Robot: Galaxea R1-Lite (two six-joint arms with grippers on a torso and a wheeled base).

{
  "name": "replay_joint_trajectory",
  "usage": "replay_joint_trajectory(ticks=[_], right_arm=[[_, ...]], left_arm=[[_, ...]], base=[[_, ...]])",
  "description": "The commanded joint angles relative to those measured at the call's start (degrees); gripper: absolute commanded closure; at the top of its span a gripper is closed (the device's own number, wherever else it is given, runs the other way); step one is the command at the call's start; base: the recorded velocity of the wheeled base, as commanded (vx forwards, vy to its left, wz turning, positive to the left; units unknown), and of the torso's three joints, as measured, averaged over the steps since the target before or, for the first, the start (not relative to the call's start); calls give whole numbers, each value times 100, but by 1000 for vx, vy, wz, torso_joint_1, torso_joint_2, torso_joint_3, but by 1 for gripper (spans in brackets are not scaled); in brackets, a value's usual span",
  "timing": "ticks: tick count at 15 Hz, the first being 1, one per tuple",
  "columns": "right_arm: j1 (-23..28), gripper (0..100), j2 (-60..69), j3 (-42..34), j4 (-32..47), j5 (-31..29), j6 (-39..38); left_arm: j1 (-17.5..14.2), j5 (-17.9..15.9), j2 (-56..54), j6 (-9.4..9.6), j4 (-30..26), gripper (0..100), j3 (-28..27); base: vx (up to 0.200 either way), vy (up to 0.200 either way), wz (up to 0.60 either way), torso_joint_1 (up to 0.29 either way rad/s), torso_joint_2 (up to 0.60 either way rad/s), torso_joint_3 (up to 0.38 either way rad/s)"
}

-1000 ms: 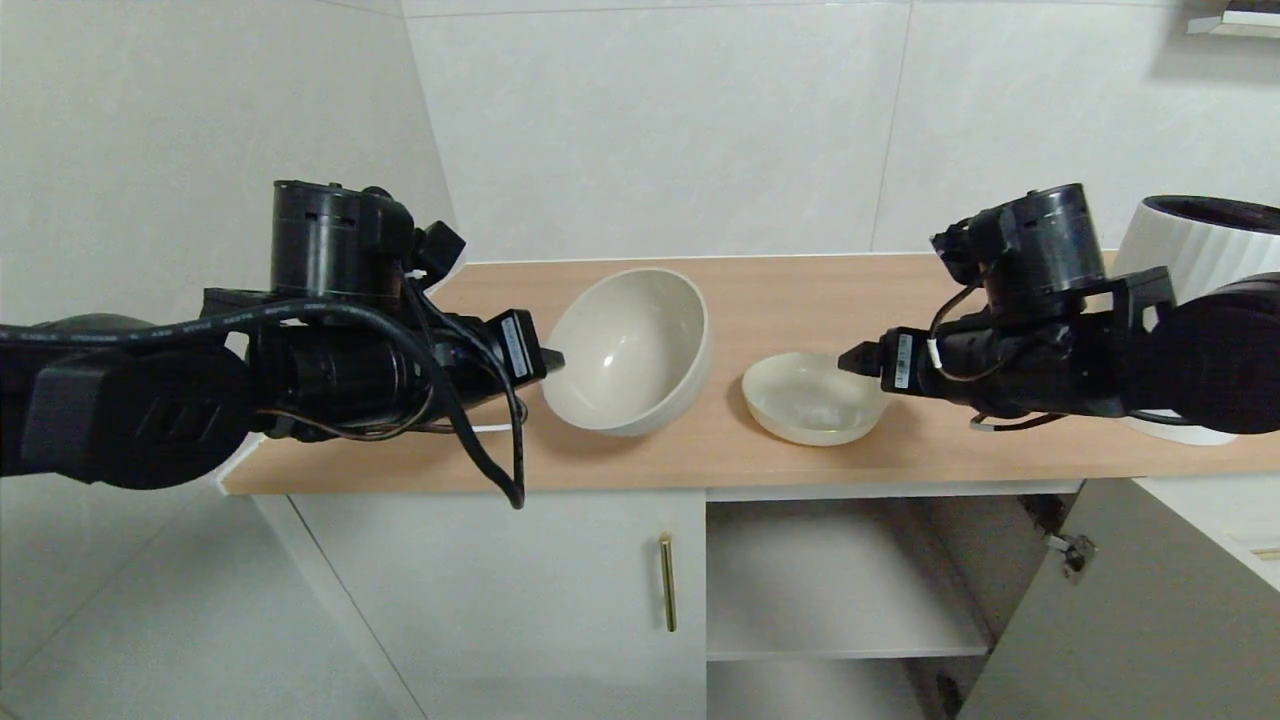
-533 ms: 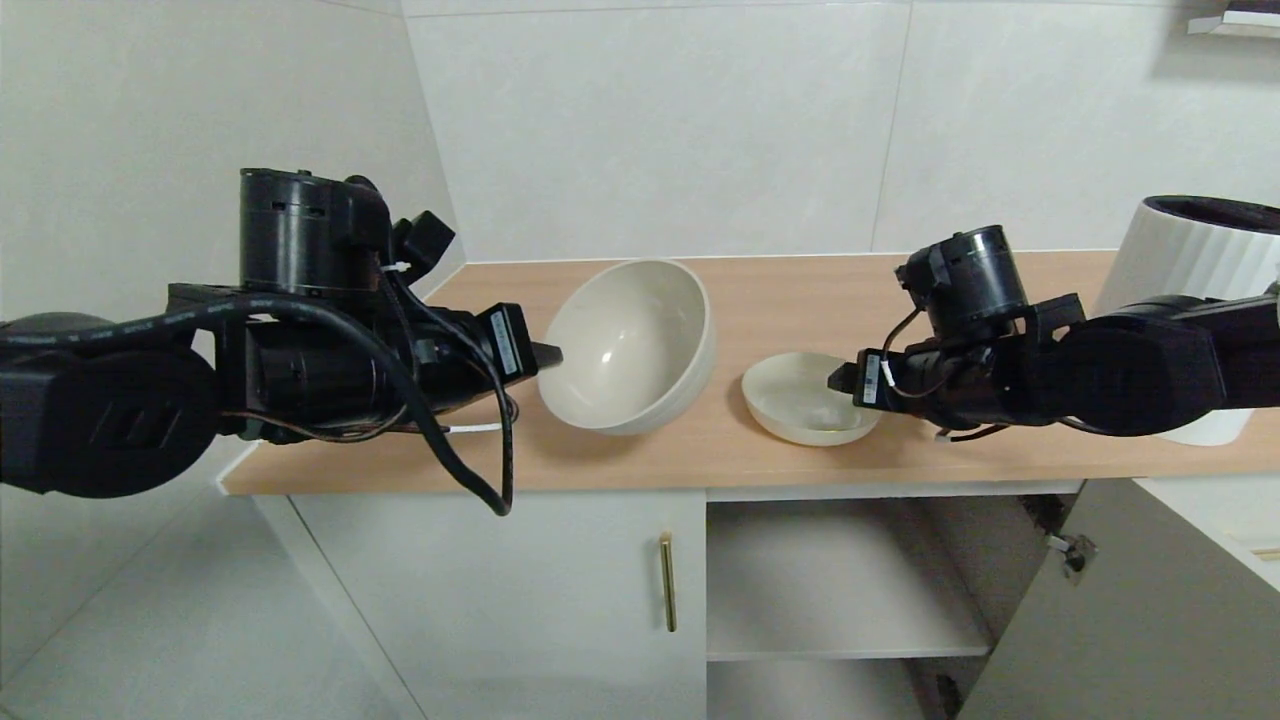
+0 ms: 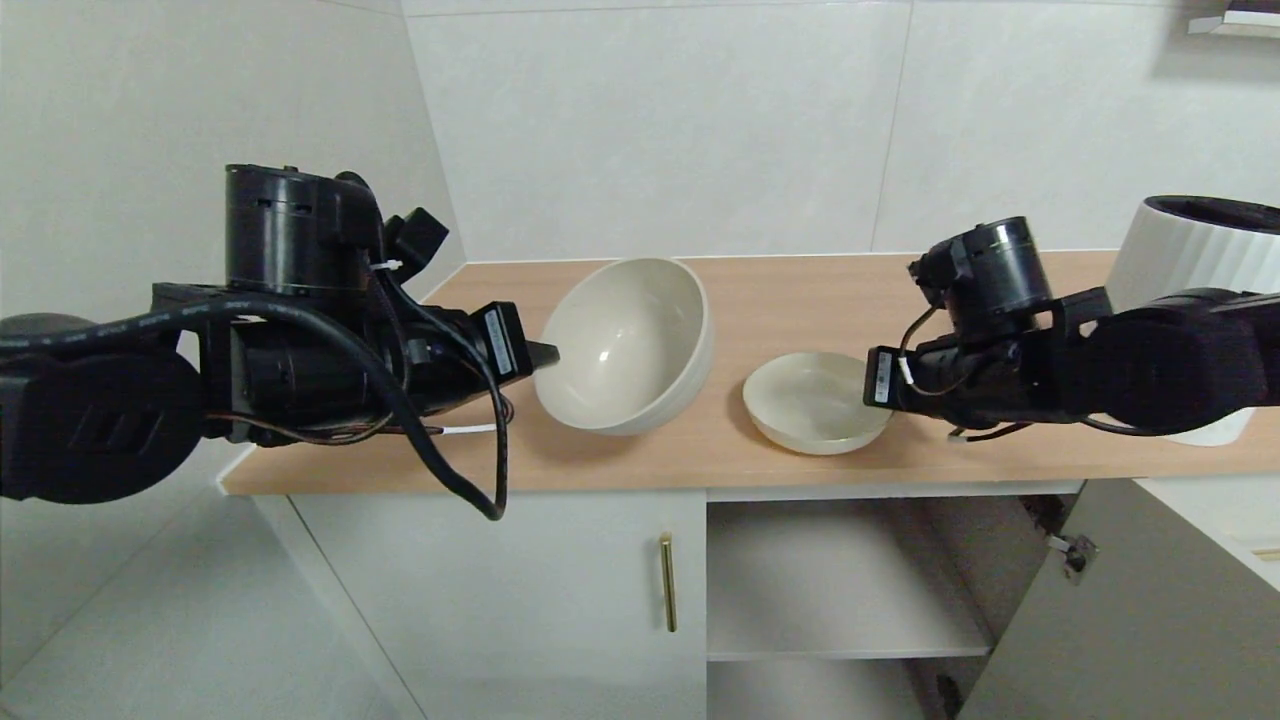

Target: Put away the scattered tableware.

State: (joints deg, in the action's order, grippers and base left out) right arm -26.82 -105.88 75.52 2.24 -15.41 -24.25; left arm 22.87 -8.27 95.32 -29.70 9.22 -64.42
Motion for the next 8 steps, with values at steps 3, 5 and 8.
replay_joint_trajectory(ticks=[3, 5, 8], right_arm=[[195, 100, 1922, -618, 707, 1181, 17], [195, 100, 2616, -758, 1551, 1787, 17], [221, 100, 2695, -1233, 1463, 1813, 157]], left_arm=[[42, -8, -435, 8, 116, 100, 447], [271, -17, -672, 17, 608, 100, 948], [420, -17, -646, 43, 783, 100, 1256]], base=[[0, 0, 0, 0, 0, 0], [0, 0, 0, 0, 0, 0], [0, 0, 0, 0, 0, 0]])
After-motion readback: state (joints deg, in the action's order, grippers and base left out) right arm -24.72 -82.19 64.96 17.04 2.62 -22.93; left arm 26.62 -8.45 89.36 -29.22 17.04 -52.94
